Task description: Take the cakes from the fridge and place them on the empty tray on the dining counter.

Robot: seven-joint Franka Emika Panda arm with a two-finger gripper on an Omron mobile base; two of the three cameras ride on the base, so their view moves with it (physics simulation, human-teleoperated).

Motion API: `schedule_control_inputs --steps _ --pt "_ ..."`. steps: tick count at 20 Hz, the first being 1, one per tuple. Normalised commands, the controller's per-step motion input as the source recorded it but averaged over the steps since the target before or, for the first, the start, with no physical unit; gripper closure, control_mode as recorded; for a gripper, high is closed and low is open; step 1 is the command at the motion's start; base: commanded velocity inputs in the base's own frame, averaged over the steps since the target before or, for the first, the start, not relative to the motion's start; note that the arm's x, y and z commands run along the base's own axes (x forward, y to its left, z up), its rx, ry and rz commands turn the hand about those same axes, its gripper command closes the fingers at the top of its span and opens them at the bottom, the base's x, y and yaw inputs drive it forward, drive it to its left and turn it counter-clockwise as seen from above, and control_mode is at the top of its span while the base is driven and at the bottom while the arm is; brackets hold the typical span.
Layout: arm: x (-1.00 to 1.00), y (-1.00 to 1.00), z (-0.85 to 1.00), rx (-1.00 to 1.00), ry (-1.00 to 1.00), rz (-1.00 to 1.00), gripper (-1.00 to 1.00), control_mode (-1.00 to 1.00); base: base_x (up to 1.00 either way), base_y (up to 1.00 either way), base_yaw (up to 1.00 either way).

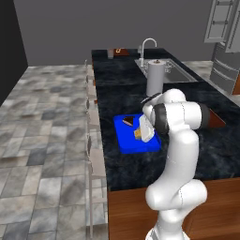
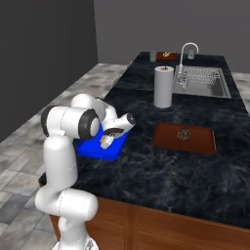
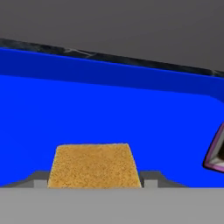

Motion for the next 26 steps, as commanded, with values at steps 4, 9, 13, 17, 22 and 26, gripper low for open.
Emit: schedule_control_inputs --steps 4,9,13,17,22,26 --pt "0.0 -0.02 -0.08 0.0 0.0 0.0 -1.0 -1.0 0.0 0.0 0.0" --pt "-0.09 -0.11 0.05 0.0 0.0 0.0 -1.0 -1.0 0.0 0.0 0.0" --pt "-0.38 -0.3 0.66 0.08 -0.01 0.0 -1.0 -1.0 0.0 0.0 0.0" --pt "-0.27 -0.16 1.0 0.13 0.0 0.04 -1.0 -1.0 0.0 0.0 0.0" --pt "-0.52 -0.03 0.99 0.08 0.0 0.08 -1.0 -1.0 0.0 0.0 0.0" --pt "-0.7 -0.35 1.0 0.02 0.0 0.04 -1.0 -1.0 0.0 0.0 0.0"
